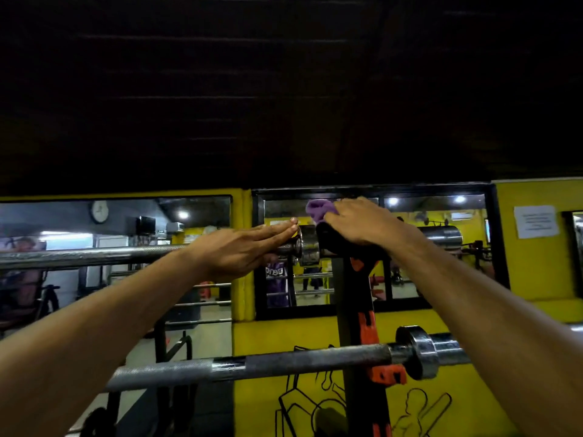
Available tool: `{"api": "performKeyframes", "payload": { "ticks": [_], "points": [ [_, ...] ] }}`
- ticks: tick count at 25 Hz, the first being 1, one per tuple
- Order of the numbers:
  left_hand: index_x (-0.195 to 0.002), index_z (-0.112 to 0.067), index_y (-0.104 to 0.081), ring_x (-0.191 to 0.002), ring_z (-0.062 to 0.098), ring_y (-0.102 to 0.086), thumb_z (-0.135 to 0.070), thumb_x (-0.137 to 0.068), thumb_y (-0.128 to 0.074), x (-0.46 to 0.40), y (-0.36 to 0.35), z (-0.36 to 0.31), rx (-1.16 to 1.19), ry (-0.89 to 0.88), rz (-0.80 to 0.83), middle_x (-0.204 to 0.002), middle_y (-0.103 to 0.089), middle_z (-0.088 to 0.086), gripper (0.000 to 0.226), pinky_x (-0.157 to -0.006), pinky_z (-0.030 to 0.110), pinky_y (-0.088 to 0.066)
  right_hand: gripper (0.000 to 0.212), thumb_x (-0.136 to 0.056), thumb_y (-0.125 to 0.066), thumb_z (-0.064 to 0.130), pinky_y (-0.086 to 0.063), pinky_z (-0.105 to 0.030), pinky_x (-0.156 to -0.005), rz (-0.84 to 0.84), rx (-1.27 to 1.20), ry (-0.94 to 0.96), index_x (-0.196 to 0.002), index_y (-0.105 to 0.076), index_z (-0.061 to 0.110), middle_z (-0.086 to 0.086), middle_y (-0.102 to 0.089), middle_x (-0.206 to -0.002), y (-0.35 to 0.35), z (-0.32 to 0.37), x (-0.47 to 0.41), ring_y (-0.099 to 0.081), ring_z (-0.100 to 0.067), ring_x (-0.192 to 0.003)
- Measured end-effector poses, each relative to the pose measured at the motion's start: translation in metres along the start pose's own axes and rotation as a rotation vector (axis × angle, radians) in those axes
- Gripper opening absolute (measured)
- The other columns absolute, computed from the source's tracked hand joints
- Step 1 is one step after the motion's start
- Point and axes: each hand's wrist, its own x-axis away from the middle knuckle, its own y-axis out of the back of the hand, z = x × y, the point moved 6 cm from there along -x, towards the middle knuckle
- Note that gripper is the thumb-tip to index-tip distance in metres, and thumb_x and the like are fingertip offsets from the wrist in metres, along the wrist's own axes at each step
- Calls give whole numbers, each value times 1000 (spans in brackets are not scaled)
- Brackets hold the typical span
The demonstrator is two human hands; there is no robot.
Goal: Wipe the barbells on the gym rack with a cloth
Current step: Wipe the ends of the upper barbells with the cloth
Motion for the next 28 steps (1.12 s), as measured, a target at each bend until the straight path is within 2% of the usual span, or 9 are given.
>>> {"api": "performKeyframes", "payload": {
  "ticks": [5,11,13,16,17,20,22,25,28],
  "points": [
    [-151,-51,21,-151,19,-22,-58,-100,-15,-7,-9,9,-17,2,46,-159,16,-23,62,-109,48,-44,41,-98,-44,57,-44,-40,-92,-186,90,127,-126,-45,27,6,-52,-113,4,8,63,-50,-17,-106],
    [-151,-50,20,-152,17,-16,-58,-101,-15,-6,-7,7,-15,33,48,-160,14,-22,62,-110,52,-42,37,-103,-37,50,-41,-35,-81,159,-98,-93,-108,-59,21,0,-61,-101,6,11,-6,-55,-15,-86],
    [-151,-51,20,-150,21,-25,-60,-99,-14,-5,-6,7,-27,38,51,-159,15,-23,62,-106,51,-46,42,-100,-34,53,-41,-37,-79,45,-21,-84,-108,-60,21,-2,-63,-102,8,13,1,-55,-18,-87],
    [-150,-51,21,-146,21,-31,-55,-104,-19,1,-5,11,-22,42,45,-155,17,-26,61,-106,47,-46,42,-99,-35,54,-46,-45,-90,-358,197,21,-123,-50,24,0,-63,-115,0,22,66,-55,-24,-105],
    [-151,-50,21,-147,19,-28,-53,-104,-19,4,-5,12,-28,39,33,-154,17,-26,62,-110,43,-43,43,-99,-35,55,-47,-44,-90,-358,191,53,-126,-48,24,1,-62,-116,-4,19,65,-55,-23,-106],
    [-153,-46,19,-151,13,-13,-47,-106,-22,10,-1,12,-45,51,20,-153,16,-25,62,-116,38,-30,47,-98,-31,59,-43,-38,-80,28,-81,-109,-121,-56,27,1,-64,-105,-1,2,13,-57,-16,-91],
    [-154,-45,18,-151,11,-11,-47,-107,-22,11,0,11,-58,56,11,-152,16,-25,61,-116,37,-30,48,-96,-31,59,-43,-38,-81,74,-38,-114,-118,-61,27,-2,-65,-109,-2,8,-1,-58,-18,-92],
    [-154,-46,17,-151,12,-15,-51,-105,-21,10,-3,14,-54,48,11,-159,11,-22,61,-114,39,-37,40,-101,-34,50,-48,-46,-91,-185,191,-19,-120,-50,19,-7,-60,-112,0,18,36,-55,-27,-104],
    [-154,-46,17,-149,16,-22,-58,-98,-14,8,-5,16,-74,49,13,-164,6,-18,65,-107,40,-46,42,-97,-27,54,-49,-43,-88,-388,-36,-15,-120,-43,22,3,-56,-107,20,21,54,-50,-19,-95]
  ]
}}
